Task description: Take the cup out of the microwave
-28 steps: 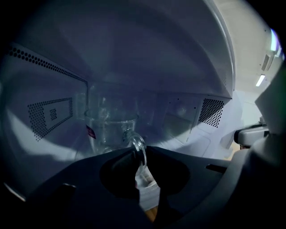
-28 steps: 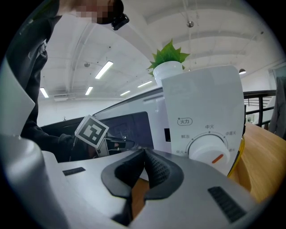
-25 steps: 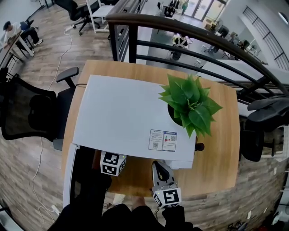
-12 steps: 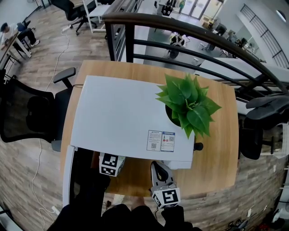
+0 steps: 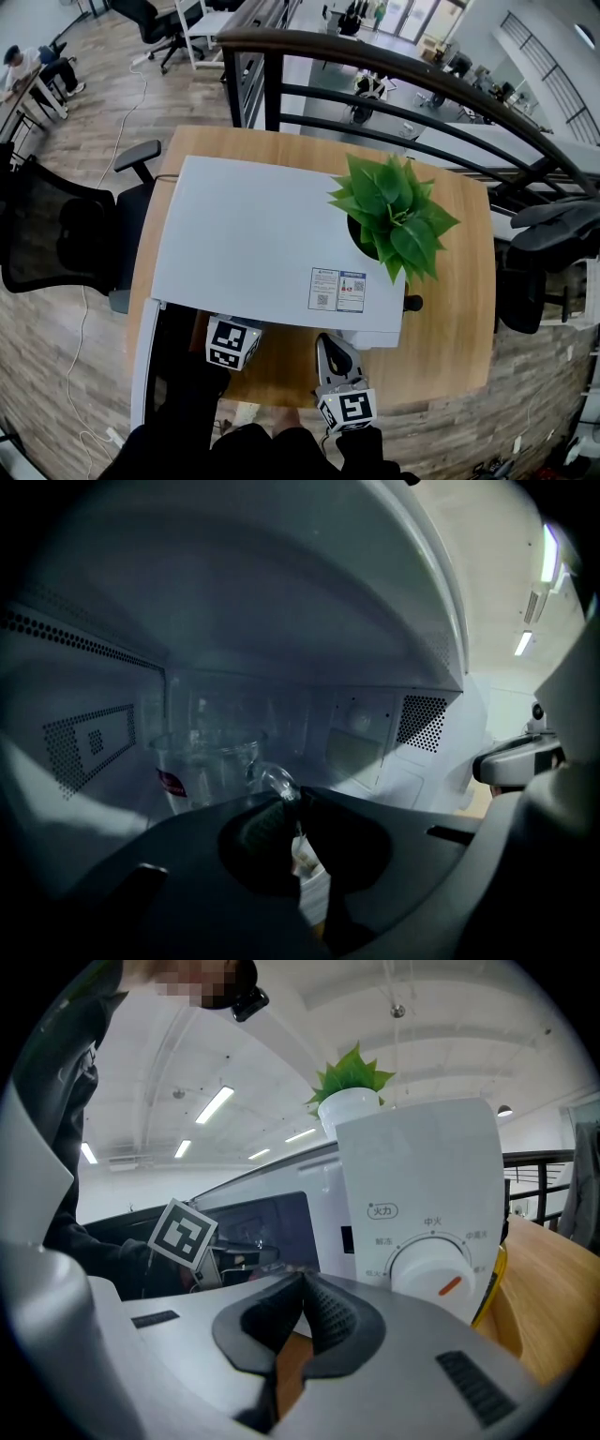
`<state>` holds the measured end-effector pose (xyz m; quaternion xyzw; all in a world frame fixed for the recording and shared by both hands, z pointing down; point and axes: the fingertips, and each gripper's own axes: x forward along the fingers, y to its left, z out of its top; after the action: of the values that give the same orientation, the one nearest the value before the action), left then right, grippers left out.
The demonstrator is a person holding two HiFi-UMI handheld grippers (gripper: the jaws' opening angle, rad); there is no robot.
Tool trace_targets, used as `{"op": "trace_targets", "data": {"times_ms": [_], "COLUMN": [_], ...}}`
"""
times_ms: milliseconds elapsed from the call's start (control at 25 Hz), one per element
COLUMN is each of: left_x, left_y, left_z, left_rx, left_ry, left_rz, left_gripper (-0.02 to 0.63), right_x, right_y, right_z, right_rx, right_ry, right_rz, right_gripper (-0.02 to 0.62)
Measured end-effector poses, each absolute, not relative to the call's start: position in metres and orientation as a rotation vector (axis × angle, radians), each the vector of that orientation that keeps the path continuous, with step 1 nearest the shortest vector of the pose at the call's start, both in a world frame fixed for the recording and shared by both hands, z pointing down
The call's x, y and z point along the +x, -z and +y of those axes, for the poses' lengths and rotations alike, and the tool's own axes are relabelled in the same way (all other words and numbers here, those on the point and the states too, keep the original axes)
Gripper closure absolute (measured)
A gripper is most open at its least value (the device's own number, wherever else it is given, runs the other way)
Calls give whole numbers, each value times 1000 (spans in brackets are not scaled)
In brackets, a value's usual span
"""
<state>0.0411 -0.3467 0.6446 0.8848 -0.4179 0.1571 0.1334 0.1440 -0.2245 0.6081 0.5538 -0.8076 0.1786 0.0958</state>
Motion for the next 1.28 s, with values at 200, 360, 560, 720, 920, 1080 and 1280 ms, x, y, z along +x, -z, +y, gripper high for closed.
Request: {"op": "trace_targets", "data": {"times_ms": [200, 360, 560, 720, 920, 1080, 1280], "left_x": [41, 43, 42, 42, 40, 38, 37], "left_y": [-644, -640, -638, -634, -626, -614, -604], "left_z": [-334, -323, -311, -301, -289, -278, -261], "left_rx": [2572, 2573, 2572, 2570, 2584, 2597, 2613], "left_ry": [-451, -421, -390, -370, -361, -353, -359], "left_rz": [-1188, -1166, -1147, -1137, -1147, -1155, -1160], "left_gripper": [580, 581, 581, 581, 581, 581, 581], "right_x": [144, 144, 144, 144, 144, 143, 143], "right_y": [-604, -600, -595, -592, -586, -579, -568], "right_z": [-219, -214, -205, -197, -191, -186, -174], "right_rx": [1651, 1661, 1673, 1677, 1681, 1683, 1700], "right_ry": [-515, -507, -494, -483, -465, -440, -418], "right_rz": [-2392, -2395, -2393, -2392, -2401, -2412, -2415], "right_gripper": [580, 580, 580, 580, 580, 580, 580]}}
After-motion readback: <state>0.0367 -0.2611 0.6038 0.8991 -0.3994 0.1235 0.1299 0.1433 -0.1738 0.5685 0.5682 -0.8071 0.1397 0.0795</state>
